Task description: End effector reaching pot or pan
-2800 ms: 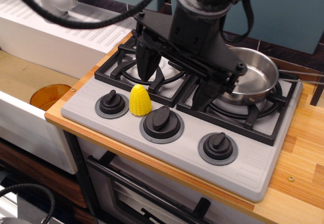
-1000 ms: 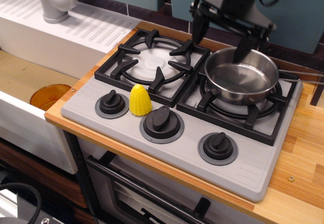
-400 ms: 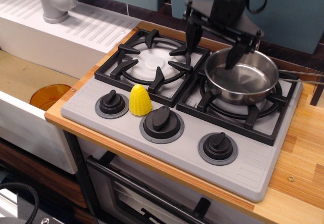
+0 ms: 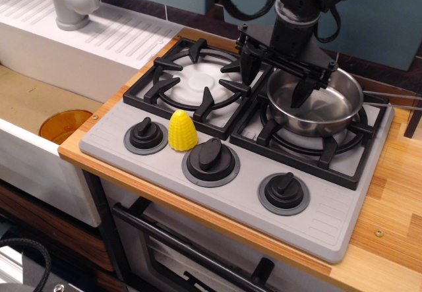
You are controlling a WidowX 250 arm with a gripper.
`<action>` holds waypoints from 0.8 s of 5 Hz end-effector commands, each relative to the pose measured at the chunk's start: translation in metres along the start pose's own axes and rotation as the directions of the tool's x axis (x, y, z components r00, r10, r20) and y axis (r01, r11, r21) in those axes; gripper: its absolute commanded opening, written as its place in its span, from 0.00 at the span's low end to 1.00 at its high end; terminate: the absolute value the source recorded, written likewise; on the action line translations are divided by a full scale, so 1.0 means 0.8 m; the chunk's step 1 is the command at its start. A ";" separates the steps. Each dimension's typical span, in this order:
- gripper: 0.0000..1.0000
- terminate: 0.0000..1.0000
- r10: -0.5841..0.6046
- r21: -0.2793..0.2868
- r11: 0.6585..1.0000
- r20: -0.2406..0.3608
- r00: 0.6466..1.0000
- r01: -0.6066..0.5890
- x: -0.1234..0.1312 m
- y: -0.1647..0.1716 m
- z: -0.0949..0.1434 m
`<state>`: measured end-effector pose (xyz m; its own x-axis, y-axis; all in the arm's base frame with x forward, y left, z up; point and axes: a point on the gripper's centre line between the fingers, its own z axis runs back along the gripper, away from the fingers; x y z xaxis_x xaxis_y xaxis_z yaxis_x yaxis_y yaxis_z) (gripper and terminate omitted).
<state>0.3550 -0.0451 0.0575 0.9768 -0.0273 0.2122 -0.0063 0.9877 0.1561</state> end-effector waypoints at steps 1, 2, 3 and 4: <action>1.00 0.00 -0.004 -0.020 1.000 0.058 0.998 0.006 0.013 -0.003 -0.005; 1.00 0.00 -0.011 -0.024 1.000 0.059 0.998 0.012 0.014 0.001 -0.006; 1.00 0.00 -0.005 -0.013 1.000 0.053 0.999 0.006 0.015 -0.001 -0.006; 1.00 1.00 -0.005 -0.013 1.000 0.053 0.999 0.006 0.015 -0.001 -0.006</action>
